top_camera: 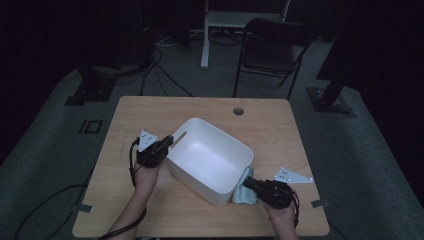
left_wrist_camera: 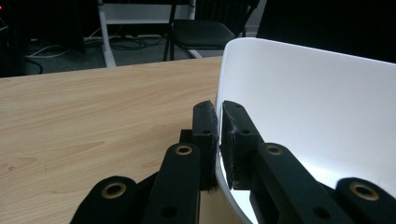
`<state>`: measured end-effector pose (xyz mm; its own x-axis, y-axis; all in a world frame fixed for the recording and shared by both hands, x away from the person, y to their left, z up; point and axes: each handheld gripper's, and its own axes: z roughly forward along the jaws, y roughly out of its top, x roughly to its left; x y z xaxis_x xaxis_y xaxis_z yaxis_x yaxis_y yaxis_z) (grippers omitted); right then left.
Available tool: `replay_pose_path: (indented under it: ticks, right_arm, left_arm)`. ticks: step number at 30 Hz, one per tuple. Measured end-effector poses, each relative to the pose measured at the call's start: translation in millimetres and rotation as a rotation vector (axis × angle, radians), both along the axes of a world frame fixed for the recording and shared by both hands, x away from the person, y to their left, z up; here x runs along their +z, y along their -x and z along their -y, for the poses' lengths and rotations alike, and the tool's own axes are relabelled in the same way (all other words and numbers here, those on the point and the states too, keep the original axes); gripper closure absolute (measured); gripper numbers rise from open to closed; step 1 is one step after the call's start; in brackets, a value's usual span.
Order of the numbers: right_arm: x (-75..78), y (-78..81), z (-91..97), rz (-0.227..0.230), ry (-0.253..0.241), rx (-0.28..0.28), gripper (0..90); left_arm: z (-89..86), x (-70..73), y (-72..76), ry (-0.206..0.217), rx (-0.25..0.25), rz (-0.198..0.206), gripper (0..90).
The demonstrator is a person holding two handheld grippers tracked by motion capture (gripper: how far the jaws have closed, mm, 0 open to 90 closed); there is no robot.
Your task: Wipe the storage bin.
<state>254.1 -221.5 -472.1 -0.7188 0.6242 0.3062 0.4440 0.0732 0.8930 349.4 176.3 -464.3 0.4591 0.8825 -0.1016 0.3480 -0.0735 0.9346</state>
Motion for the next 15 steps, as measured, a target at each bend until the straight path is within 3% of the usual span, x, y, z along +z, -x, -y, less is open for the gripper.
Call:
replay_pose_path:
  ticks: [6,9,12,15]
  right_arm:
    - [-8.8,-1.6,-0.4,-0.037,0.012,-0.003,85.5]
    - [-0.8,6.9,-0.9,-0.005,-0.016,0.022,85.5]
    - [3.9,10.1,-5.6,0.029,0.019,0.017,85.6]
    - [-3.9,6.8,-8.3,-0.007,0.034,0.015,85.6]
  left_arm:
    - [0.7,0.1,0.2,-0.004,0.01,0.001,84.7]
    - [1.5,0.2,0.1,-0.006,0.009,0.001,84.8]
    - [1.4,0.1,0.0,-0.001,0.001,-0.001,84.8]
    - [1.4,0.2,0.1,-0.002,0.001,0.0,84.8]
